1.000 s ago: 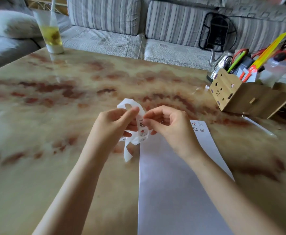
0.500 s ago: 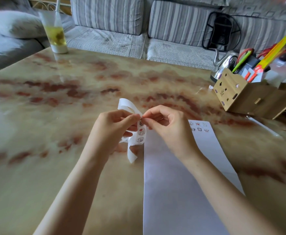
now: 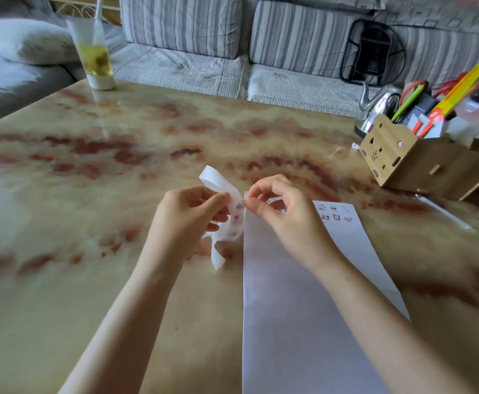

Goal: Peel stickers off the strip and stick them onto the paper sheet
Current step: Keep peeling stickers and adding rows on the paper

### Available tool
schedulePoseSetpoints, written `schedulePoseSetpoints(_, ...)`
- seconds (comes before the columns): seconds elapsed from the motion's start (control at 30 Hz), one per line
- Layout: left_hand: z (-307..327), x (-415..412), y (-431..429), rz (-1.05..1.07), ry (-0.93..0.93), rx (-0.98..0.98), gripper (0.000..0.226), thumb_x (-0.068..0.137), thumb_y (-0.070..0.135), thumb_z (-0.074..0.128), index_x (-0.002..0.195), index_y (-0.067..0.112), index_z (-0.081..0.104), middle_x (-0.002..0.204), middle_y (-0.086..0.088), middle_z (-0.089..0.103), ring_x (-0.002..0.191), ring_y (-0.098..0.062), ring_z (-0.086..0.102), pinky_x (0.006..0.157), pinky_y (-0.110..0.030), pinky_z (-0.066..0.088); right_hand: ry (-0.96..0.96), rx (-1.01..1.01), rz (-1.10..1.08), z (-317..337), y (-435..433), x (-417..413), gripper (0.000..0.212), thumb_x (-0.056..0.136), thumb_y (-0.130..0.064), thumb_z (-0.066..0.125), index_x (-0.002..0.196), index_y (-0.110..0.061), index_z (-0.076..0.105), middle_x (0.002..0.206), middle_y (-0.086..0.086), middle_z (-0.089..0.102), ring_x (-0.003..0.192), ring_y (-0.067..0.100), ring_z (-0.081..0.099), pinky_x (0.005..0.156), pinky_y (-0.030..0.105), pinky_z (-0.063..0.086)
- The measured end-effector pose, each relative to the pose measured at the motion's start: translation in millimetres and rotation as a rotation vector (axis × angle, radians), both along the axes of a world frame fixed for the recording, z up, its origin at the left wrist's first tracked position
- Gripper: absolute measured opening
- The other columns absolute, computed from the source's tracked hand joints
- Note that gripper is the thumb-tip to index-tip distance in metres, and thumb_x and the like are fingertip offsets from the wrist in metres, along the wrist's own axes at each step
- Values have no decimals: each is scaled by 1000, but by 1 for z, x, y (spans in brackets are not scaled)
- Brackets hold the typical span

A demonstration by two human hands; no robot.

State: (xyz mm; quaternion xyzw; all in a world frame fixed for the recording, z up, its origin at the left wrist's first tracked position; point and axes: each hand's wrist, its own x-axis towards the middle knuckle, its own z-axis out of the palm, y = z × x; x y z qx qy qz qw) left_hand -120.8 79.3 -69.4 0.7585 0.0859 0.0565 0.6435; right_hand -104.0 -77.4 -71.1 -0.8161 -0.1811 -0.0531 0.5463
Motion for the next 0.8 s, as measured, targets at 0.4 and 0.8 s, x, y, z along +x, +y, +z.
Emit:
schedulePoseSetpoints(0.4,-2,0,-2,60,25,197,14,82,23,63,72,19,71,63,4,70,44,1,52,48,-16,45,412,-127,-186,-10,-29,34,2,82,-11,68,80,-10,68,70,-2,66,52,6,52,42,12,30)
schedulePoseSetpoints(0.8,-3,1,-3,42,30,196,13,84,23,63,76,18,72,67,1,70,43,1,50,37,-12,38,411,-195,-189,-20,-21,44,4,80,-11,70,80,-7,73,54,-10,57,44,3,44,38,8,30)
